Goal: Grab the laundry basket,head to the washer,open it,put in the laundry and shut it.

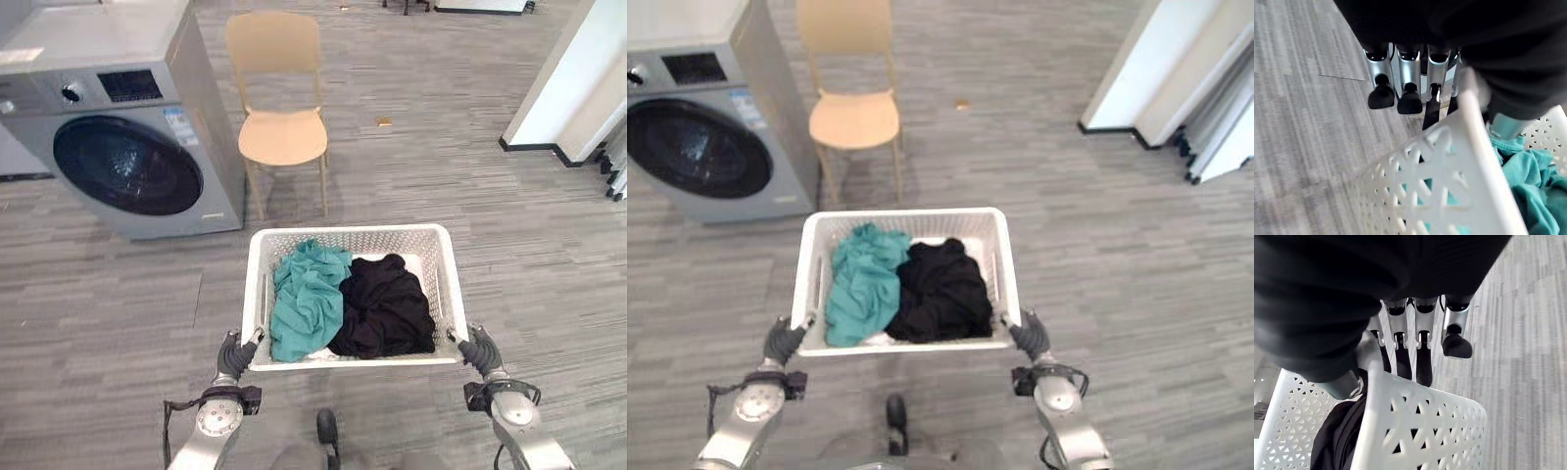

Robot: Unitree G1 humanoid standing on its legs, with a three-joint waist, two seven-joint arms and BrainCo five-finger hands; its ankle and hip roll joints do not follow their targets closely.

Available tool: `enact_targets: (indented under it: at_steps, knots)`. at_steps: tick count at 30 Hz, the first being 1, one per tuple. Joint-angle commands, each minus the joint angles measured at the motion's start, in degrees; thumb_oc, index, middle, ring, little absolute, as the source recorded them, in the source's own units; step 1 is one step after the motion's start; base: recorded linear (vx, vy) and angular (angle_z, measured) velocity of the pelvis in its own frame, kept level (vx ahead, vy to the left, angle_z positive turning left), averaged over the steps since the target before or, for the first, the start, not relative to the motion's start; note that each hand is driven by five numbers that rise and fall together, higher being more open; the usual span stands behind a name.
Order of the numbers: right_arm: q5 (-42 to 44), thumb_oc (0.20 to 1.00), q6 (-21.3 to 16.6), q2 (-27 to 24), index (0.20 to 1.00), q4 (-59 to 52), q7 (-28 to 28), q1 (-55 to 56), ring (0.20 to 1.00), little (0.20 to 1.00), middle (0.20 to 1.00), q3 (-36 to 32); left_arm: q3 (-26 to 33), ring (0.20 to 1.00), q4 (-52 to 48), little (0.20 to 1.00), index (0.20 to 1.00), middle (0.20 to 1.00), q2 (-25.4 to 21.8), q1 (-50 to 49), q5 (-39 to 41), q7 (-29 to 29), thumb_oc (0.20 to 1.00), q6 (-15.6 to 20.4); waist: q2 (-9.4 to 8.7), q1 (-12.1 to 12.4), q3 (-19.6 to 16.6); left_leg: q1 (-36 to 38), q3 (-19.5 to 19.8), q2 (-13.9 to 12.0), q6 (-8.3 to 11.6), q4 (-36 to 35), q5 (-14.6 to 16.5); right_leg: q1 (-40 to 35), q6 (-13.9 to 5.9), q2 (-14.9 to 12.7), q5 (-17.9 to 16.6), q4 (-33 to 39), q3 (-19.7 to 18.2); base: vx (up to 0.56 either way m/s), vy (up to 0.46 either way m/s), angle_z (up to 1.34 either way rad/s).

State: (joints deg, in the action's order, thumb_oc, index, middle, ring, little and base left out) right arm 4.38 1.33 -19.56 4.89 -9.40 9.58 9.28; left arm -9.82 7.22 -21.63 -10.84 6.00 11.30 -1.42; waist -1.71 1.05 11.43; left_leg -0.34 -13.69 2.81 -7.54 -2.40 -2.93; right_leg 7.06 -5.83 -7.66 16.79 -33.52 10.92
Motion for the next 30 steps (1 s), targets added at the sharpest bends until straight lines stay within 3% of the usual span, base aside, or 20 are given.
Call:
enact_targets:
  at_steps: [1, 6, 9, 11, 12, 13, 14, 15, 16, 17, 18, 19, 21, 22, 23, 24, 26, 27, 30]
  knots:
    - [4.00, 0.200, -5.72, -0.47, 0.200, -3.98, 2.73, -3.61, 0.200, 0.200, 0.200, -3.54, 4.32, 0.200, -5.92, 0.200, 0.200, 0.200, -2.18, -1.88, 3.16, -2.22, 0.200, 5.43, -0.20, -0.64, -0.52, 3.63, 1.85, -2.62, 5.51, 4.65, 7.94, 1.36, -2.68, 0.81, -15.70, 22.45, 3.44, 0.43, 0.029, 0.08]
    - [3.97, 0.200, -5.67, -0.44, 0.200, -3.98, 2.99, -3.02, 0.200, 0.200, 0.200, -3.97, 5.44, 0.200, -5.18, 0.200, 0.200, 0.200, -1.02, -2.41, 2.58, -2.25, 0.200, 5.89, 0.42, -2.37, 0.26, 10.06, 4.60, -2.31, 6.76, 3.85, 12.12, 5.54, -4.14, 1.77, -18.54, 32.06, 5.20, 0.45, -0.003, 0.23]
    - [3.41, 0.200, -6.25, -0.80, 0.200, -4.10, 3.14, -2.12, 0.200, 0.200, 0.200, -4.38, 5.09, 0.200, -4.62, 0.200, 0.200, 0.200, -0.74, -1.32, 1.64, -1.99, 0.200, 6.51, 0.36, -3.84, 0.03, 13.56, 7.56, -2.13, 7.80, 4.87, 13.87, 7.77, -4.84, 1.40, -20.91, 32.90, 4.19, 0.59, -0.075, 0.49]
    - [3.78, 0.200, -6.03, -0.54, 0.200, -4.68, 3.55, -0.56, 0.200, 0.200, 0.200, -5.14, 3.98, 0.200, -4.58, 0.200, 0.200, 0.200, -0.30, -0.83, 0.88, -2.19, 0.200, 6.44, -0.18, -4.84, -0.96, 15.09, 9.69, -2.19, 8.87, 8.10, 16.18, 6.68, -4.02, 1.27, -21.79, 31.68, 0.90, 0.49, -0.109, 0.89]
    - [4.12, 0.200, -6.19, -0.74, 0.200, -4.63, 3.68, 0.01, 0.200, 0.200, 0.200, -5.40, 3.07, 0.200, -4.17, 0.200, 0.200, 0.200, -0.19, -0.48, 0.61, -2.37, 0.200, 6.59, -0.02, -5.21, -1.44, 15.16, 10.11, -2.94, 9.80, 9.97, 15.65, 6.06, -3.55, 1.19, -21.80, 30.43, 0.48, 0.66, -0.255, 1.32]
    - [3.79, 0.200, -6.63, -1.59, 0.200, -3.51, 2.80, -0.87, 0.200, 0.200, 0.200, -5.40, 1.75, 0.200, -3.37, 0.200, 0.200, 0.200, 0.12, 1.36, 0.87, -2.24, 0.200, 6.34, 0.41, -5.09, -0.88, 10.44, 10.31, -6.32, 12.46, 22.18, 9.39, 3.82, -1.54, 1.63, -21.09, 29.16, 0.54, 0.42, -0.204, 1.38]
    - [3.79, 0.200, -6.64, -1.56, 0.200, -3.49, 2.80, -0.92, 0.200, 0.200, 0.200, -5.41, 1.76, 0.200, -3.35, 0.200, 0.200, 0.200, 0.09, 1.41, 0.86, -2.24, 0.200, 6.34, 0.18, -5.25, -1.02, 10.04, 10.49, -6.09, 12.43, 22.30, 9.21, 4.02, -1.53, 1.36, -21.27, 29.28, 0.62, 0.46, -0.317, 1.28]
    - [5.00, 0.200, -7.11, -2.05, 0.200, -2.98, 2.13, -1.54, 0.200, 0.200, 0.200, -5.48, 1.52, 0.200, -3.56, 0.200, 0.200, 0.200, 0.11, 1.09, 0.97, -2.47, 0.200, 6.36, -0.06, -4.80, -0.44, 4.54, 8.54, -8.97, 12.62, 33.19, 3.35, 1.39, 0.88, 2.18, -19.59, 29.77, 1.80, 0.19, -0.166, 0.59]
    - [5.02, 0.200, -7.13, -2.02, 0.200, -2.95, 2.13, -1.59, 0.200, 0.200, 0.200, -5.48, 1.54, 0.200, -3.56, 0.200, 0.200, 0.200, 0.08, 1.12, 0.97, -2.47, 0.200, 6.35, -0.28, -4.93, -0.58, 4.22, 8.64, -8.72, 12.58, 33.18, 3.11, 1.57, 0.89, 1.93, -19.77, 29.89, 1.85, 0.41, -0.264, 0.21]
    - [5.20, 0.200, -6.55, -2.56, 0.200, -2.61, 1.71, -1.69, 0.200, 0.200, 0.200, -5.83, 1.38, 0.200, -3.94, 0.200, 0.200, 0.200, -0.40, 1.16, 1.79, -2.96, 0.200, 6.21, -0.64, -3.77, -0.18, 0.23, 5.36, -9.91, 10.99, 35.11, 4.80, -1.93, 1.93, 2.70, -17.06, 30.97, 2.46, 0.19, -0.101, -0.16]
    - [5.20, 0.200, -6.56, -2.53, 0.200, -2.60, 1.71, -1.73, 0.200, 0.200, 0.200, -5.85, 1.38, 0.200, -3.94, 0.200, 0.200, 0.200, -0.43, 1.21, 1.79, -2.96, 0.200, 6.21, -0.82, -3.79, -0.25, 0.04, 5.32, -9.70, 10.88, 35.06, 4.61, -1.77, 1.92, 2.49, -17.22, 31.05, 2.44, 0.33, -0.136, 0.10]
    - [5.54, 0.200, -6.53, -2.79, 0.200, -2.66, 1.37, -1.70, 0.200, 0.200, 0.200, -6.01, 1.19, 0.200, -3.87, 0.200, 0.200, 0.200, -0.44, 1.43, 2.14, -3.01, 0.200, 6.20, -0.87, -3.19, 0.11, -3.06, 4.21, -9.60, 10.24, 34.99, 6.71, -3.34, 1.91, 2.67, -15.94, 31.29, 2.84, 0.29, -0.058, 0.16]
    - [5.73, 0.200, -6.35, -3.17, 0.200, -3.20, 1.38, -1.10, 0.200, 0.200, 0.200, -6.78, 1.06, 0.200, -3.87, 0.200, 0.200, 0.200, -0.49, 1.37, 2.10, -3.33, 0.200, 5.99, -1.27, -2.48, 0.25, -5.96, 2.29, -9.54, 9.02, 29.58, 9.55, -5.67, 1.45, 2.37, -13.85, 31.52, 3.41, 0.43, -0.019, 0.24]
    - [5.91, 0.200, -6.51, -3.45, 0.200, -3.14, 1.33, -0.72, 0.200, 0.200, 0.200, -6.78, 0.93, 0.200, -3.56, 0.200, 0.200, 0.200, -0.39, 1.29, 1.97, -3.22, 0.200, 5.80, -1.24, -1.98, 0.66, -9.43, 2.07, -9.04, 8.86, 23.74, 9.16, -7.32, 1.35, 2.41, -12.11, 31.36, 3.66, 0.44, 0.081, 0.29]
    - [5.52, 0.200, -6.30, -3.45, 0.200, -2.91, 1.25, -0.59, 0.200, 0.200, 0.200, -6.63, 1.14, 0.200, -3.61, 0.200, 0.200, 0.200, -0.46, 1.04, 1.62, -3.10, 0.200, 5.55, -0.69, -1.36, 0.94, -11.02, 3.06, -8.90, 9.71, 17.86, 5.77, -8.34, 1.34, 3.21, -10.97, 31.18, 3.40, 0.36, 0.069, 0.30]
    - [5.52, 0.200, -6.30, -3.46, 0.200, -2.91, 1.25, -0.58, 0.200, 0.200, 0.200, -6.62, 1.14, 0.200, -3.63, 0.200, 0.200, 0.200, -0.45, 1.01, 1.62, -3.10, 0.200, 5.53, -0.81, -1.43, 0.95, -10.69, 3.06, -8.70, 9.73, 17.25, 5.42, -8.40, 1.34, 3.06, -10.91, 31.14, 3.45, 0.28, 0.065, 0.21]
    - [5.16, 0.200, -6.01, -3.43, 0.200, -2.53, 1.02, -0.85, 0.200, 0.200, 0.200, -6.48, 1.66, 0.200, -3.80, 0.200, 0.200, 0.200, -0.56, 0.75, 1.63, -2.89, 0.200, 5.19, -0.16, -0.03, 1.30, -13.19, 4.58, -8.98, 11.21, 10.07, 0.22, -11.10, 1.37, 4.24, -9.16, 30.95, 2.60, 0.36, 0.080, 0.06]
    - [4.89, 0.200, -5.99, -3.29, 0.200, -2.28, 0.89, -0.79, 0.200, 0.200, 0.200, -6.43, 1.82, 0.200, -3.90, 0.200, 0.200, 0.200, -0.47, 0.50, 1.45, -2.84, 0.200, 5.06, -0.19, 0.44, 1.33, -14.07, 4.84, -8.93, 11.65, 6.89, -1.27, -12.56, 1.10, 4.32, -8.01, 30.78, 2.44, 0.29, 0.080, -0.01]
    - [4.05, 0.200, -5.54, -3.36, 0.200, -2.27, 0.64, -0.71, 0.200, 0.200, 0.200, -6.58, 2.05, 0.200, -4.51, 0.200, 0.200, 0.200, -0.73, 0.06, 1.18, -2.73, 0.200, 4.99, 0.06, 1.46, 0.96, -16.82, 3.37, -10.14, 12.26, 6.26, -3.32, -15.53, 0.48, 3.49, -5.64, 29.31, 1.66, 0.55, 0.239, -0.04]
